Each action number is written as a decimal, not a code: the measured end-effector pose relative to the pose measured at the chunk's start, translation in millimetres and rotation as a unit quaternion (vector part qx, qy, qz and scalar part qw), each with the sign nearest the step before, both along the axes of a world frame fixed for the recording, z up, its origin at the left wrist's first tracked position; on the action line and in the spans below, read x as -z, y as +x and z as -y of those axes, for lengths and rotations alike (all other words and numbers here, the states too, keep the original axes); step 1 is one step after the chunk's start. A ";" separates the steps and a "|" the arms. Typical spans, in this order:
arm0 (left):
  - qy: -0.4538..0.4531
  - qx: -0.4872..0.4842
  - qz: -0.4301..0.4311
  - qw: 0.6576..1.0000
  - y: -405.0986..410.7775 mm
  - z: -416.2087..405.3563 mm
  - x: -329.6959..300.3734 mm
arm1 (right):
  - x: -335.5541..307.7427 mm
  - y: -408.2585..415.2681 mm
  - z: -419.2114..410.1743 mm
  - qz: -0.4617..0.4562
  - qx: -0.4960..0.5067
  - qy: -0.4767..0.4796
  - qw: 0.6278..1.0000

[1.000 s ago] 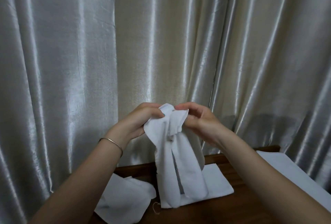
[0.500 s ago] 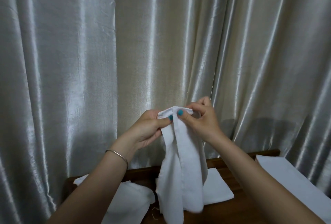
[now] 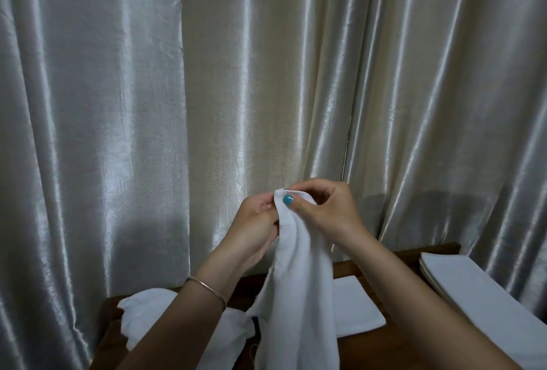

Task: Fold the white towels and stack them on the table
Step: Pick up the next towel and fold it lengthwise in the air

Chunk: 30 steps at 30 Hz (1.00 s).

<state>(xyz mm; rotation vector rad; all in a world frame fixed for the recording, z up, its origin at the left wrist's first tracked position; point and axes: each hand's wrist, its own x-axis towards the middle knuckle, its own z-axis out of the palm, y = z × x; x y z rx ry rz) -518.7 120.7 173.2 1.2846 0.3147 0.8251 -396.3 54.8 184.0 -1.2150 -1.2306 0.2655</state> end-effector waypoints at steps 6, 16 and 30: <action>0.029 0.040 0.055 0.997 -1.9 -1.6 4.2 | -5.7 0.3 4.8 0.009 0.003 0.030 0.999; 0.105 0.064 0.006 0.992 -9.3 -6.3 2.9 | -12.8 3.7 10.6 0.038 -0.002 0.003 0.999; 0.169 -0.173 -0.091 0.966 -1.6 -13.6 11.2 | 11.4 0.3 -13.8 0.036 0.053 0.007 0.998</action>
